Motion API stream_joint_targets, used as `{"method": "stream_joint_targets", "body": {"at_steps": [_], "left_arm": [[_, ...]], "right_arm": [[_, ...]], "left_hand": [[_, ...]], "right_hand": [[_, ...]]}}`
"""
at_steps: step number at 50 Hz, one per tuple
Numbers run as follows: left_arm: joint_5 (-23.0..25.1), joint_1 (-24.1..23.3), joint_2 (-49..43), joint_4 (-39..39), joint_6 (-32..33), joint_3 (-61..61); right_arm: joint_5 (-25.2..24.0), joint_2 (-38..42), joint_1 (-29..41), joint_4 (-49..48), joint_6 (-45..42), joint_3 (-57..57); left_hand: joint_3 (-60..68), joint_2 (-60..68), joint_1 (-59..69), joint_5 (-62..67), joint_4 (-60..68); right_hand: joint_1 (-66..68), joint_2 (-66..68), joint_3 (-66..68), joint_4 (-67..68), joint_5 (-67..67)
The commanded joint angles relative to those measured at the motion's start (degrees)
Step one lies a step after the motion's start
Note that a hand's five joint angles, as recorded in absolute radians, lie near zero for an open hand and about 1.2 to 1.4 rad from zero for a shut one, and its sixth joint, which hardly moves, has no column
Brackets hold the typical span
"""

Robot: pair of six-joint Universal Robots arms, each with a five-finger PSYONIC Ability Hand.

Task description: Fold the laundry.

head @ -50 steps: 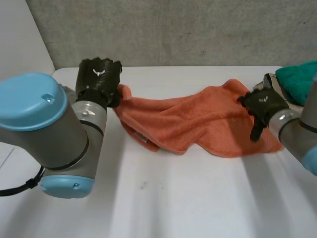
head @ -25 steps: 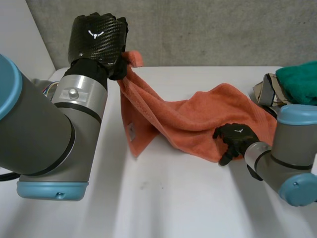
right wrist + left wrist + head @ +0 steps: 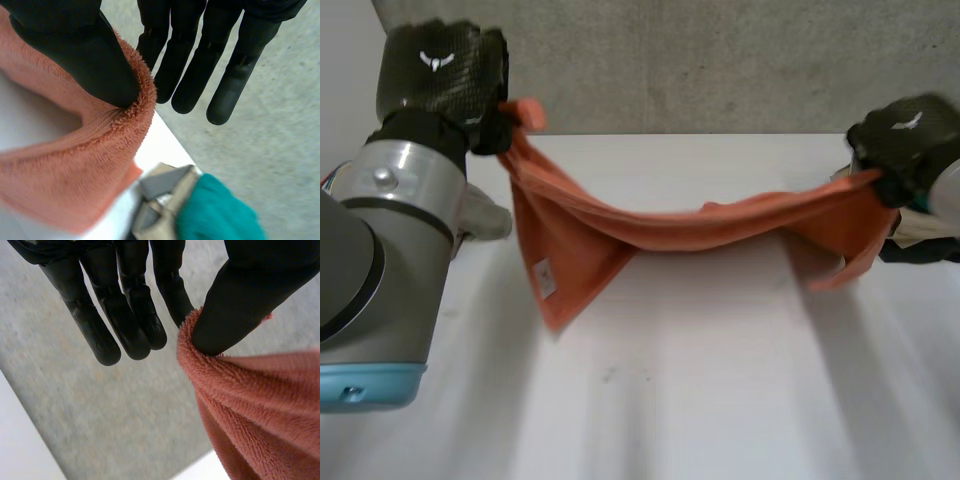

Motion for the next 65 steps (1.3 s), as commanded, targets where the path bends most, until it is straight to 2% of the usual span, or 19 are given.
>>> {"method": "stream_joint_targets", "body": {"at_steps": [1,3,8,14,18,22,23,27,30,32,35,48,53,59,63,65], "left_arm": [[0.33,0.26,-0.97,-4.8,-0.19,-5.26],[0.42,0.26,-1.76,-4.72,-0.19,-6.59],[0.6,0.17,-11.42,-4.63,0.16,-6.51],[0.6,1.14,-20.04,-3.57,0.16,3.32],[0.77,3.15,-24.17,-2.7,0.33,14.48],[1.21,3.95,-26.72,0.29,1.03,27.92],[1.56,4.12,-27.16,2.99,1.82,32.39],[1.82,4.48,-26.99,12.03,3.75,38.74],[1.91,5.44,-26.2,16.89,4.99,39.29],[1.65,6.15,-25.41,18.75,6.57,38.32],[1.56,6.5,-24.1,16.92,7.1,34.48],[1.65,5.54,-19.96,15.41,3.68,5.57],[1.74,5.18,-20.75,15.41,1.83,0.62],[1.65,5.44,-20.84,15.32,1.3,-1.4],[1.65,5.36,-20.58,15.32,1.3,-2.46],[1.65,5.36,-19.79,15.32,1.3,-2.99]], "right_arm": [[-0.81,-0.01,-1.15,12.39,-6.47,-6.07],[-0.47,3.57,-0.45,13.09,-7.16,-5.81],[0.77,10.62,1.14,13.01,-10.68,-6.07],[3.05,19.84,1.58,8.63,-12.09,-10.54],[4.63,23.54,1.67,-0.24,-11.92,-16.26],[4.72,24.34,2.72,-16.48,-11.04,-21.97],[4.64,23.9,3.16,-24.96,-11.21,-23.03],[3.06,21.71,3.34,-44.84,-11.04,-22.69],[1.21,20.47,3.42,-50.7,-10.95,-21.55],[-0.81,20.03,3.6,-50.45,-10.77,-20.58],[-2.92,19.94,4.13,-46.68,-10.07,-18.39],[-3.89,21.08,3.6,-20.67,-3.49,-5.56],[-3.72,26.0,3.6,-18.37,1.26,-3.26],[-3.54,27.94,3.16,-18.37,9.33,-1.16],[-3.19,27.68,0.62,-18.28,15.93,0.34],[-3.1,26.98,-1.14,-18.19,20.93,1.83]], "left_hand": [[11.7,11.38,15.05,14.76,11.18],[11.7,11.38,15.05,14.76,11.18],[11.7,11.38,15.05,14.76,11.18],[11.7,11.38,15.05,14.76,11.18],[11.7,11.38,15.05,14.76,11.18],[11.7,11.38,15.05,14.76,11.18],[11.7,11.38,15.05,14.76,11.18],[11.7,11.38,15.05,14.76,11.18],[11.7,11.38,15.05,14.76,11.18],[11.7,11.38,15.05,14.76,11.18],[11.7,11.38,15.05,14.76,11.18],[11.7,11.38,15.05,14.76,11.18],[11.7,11.38,15.05,14.76,11.18],[11.7,11.38,15.05,14.76,11.18],[11.7,11.38,15.05,14.76,11.18],[11.7,11.38,15.05,14.76,11.18]], "right_hand": [[16.81,12.24,11.74,11.5,12.65],[16.81,12.24,11.74,11.5,12.65],[16.81,12.24,11.74,11.5,12.65],[16.81,12.24,11.74,11.5,12.65],[16.81,12.24,11.74,11.5,12.65],[16.81,12.24,11.74,11.5,12.65],[16.81,12.24,11.74,11.5,12.65],[16.81,12.24,11.74,11.5,12.65],[16.81,12.24,11.74,11.5,12.65],[16.81,12.24,11.74,11.5,12.65],[16.81,12.24,11.74,11.5,12.65],[16.81,12.24,11.74,11.5,12.65],[16.81,12.24,11.74,11.5,12.65],[16.54,11.96,11.46,11.23,12.38],[3.96,-0.61,-1.11,-1.35,-0.2],[-13.68,-18.25,-18.75,-18.99,-17.84]]}}
